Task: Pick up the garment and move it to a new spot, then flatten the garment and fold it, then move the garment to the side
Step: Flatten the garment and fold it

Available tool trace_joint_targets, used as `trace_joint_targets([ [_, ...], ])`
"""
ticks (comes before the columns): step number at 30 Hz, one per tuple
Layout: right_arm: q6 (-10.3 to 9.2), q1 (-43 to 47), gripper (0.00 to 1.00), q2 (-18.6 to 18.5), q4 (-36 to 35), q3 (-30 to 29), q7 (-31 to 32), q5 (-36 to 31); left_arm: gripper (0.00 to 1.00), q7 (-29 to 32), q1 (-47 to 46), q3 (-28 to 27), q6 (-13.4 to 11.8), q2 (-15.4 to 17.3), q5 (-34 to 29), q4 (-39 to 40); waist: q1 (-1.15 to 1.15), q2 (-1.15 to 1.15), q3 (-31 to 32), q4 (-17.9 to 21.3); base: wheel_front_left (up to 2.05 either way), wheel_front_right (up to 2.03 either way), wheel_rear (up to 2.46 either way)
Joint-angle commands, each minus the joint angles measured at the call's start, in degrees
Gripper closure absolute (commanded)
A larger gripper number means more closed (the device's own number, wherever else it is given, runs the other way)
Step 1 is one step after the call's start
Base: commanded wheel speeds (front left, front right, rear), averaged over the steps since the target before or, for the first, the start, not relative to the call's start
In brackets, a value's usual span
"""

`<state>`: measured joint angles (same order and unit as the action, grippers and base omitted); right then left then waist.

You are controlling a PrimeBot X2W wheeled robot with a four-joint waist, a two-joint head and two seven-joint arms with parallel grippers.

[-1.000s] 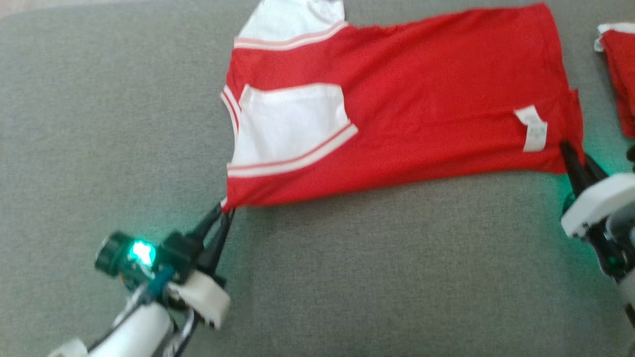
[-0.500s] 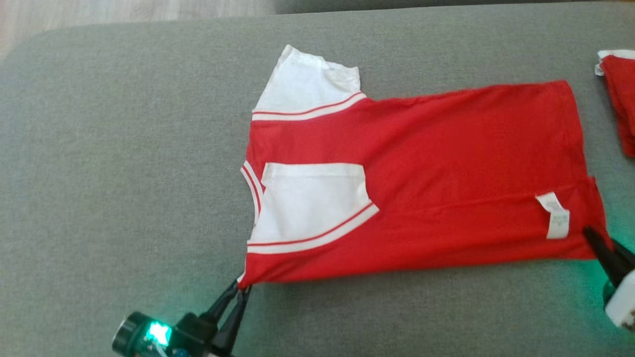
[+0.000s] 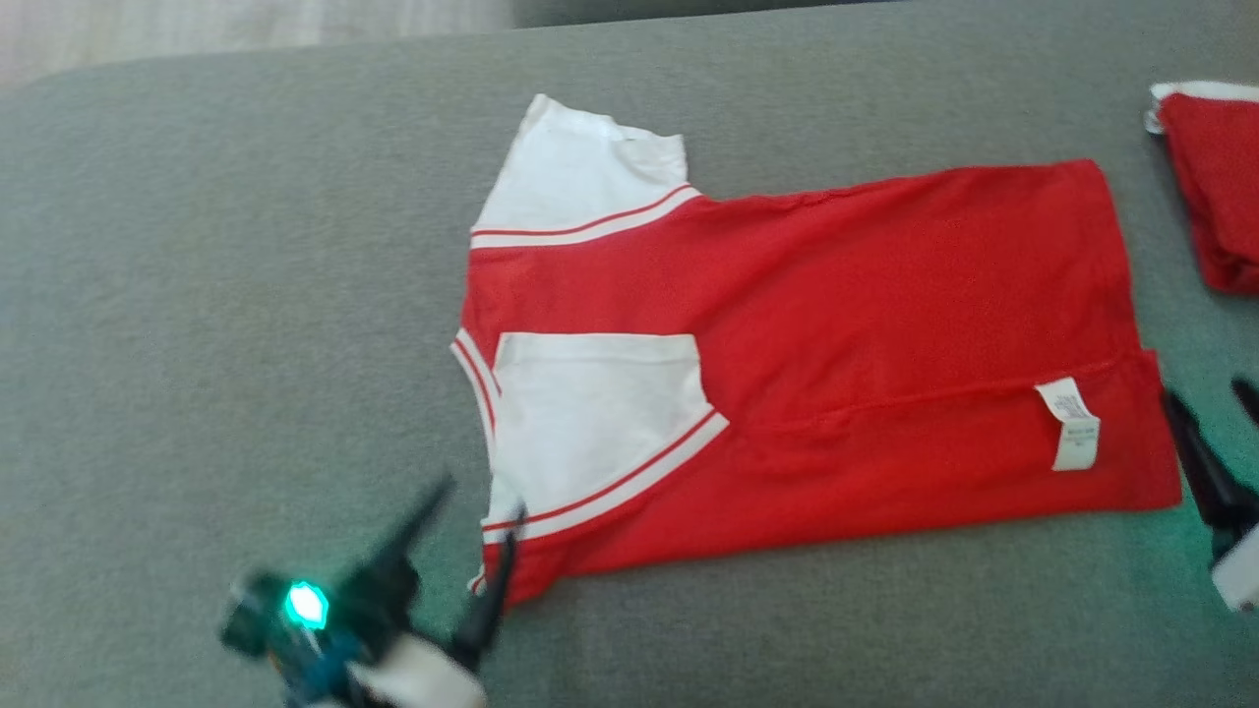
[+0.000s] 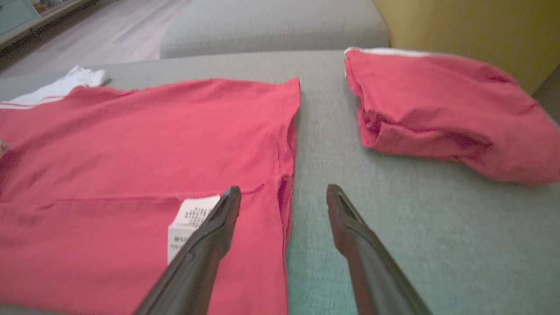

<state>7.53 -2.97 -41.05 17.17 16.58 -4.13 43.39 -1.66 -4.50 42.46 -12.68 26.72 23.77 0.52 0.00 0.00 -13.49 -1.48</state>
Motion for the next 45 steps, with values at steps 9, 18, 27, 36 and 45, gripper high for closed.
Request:
trace_joint_targets([
  [9,-0.04,-5.3,0.0,2.43,-5.82,-1.39,-3.2,-7.28,0.0,10.36,-22.92,-9.78,7.81,7.5,5.16,4.43,0.0,0.0,-5.2,4.98,0.0,0.0,0.0],
  [18,-0.04,-11.45,0.0,5.02,-8.89,1.04,-2.6,-10.6,0.0,38.61,-51.15,-9.88,18.24,8.23,17.01,-10.86,0.0,0.0,-13.13,10.86,0.0,0.0,0.0],
  [27,-0.04,-15.32,0.0,6.46,-7.6,3.97,-3.93,-10.47,0.0,47.11,-61.41,-8.35,19.06,8.42,17.2,-21.13,0.0,0.0,-17.57,15.24,0.0,0.0,0.0],
  [36,-0.04,-17.77,0.0,6.61,-4.76,6.51,-6.07,-9.24,0.0,48.56,-63.25,-5.91,19.52,9.93,15.49,-27.1,0.0,0.0,-19.78,17.11,0.0,0.0,0.0],
  [45,-0.04,-20.03,0.0,5.36,-2.53,7.55,-6.84,-7.99,1.0,45.15,-63.22,-4.73,19.98,10.13,16.76,-28.17,0.0,0.0,-19.38,16.94,0.0,0.0,0.0],
])
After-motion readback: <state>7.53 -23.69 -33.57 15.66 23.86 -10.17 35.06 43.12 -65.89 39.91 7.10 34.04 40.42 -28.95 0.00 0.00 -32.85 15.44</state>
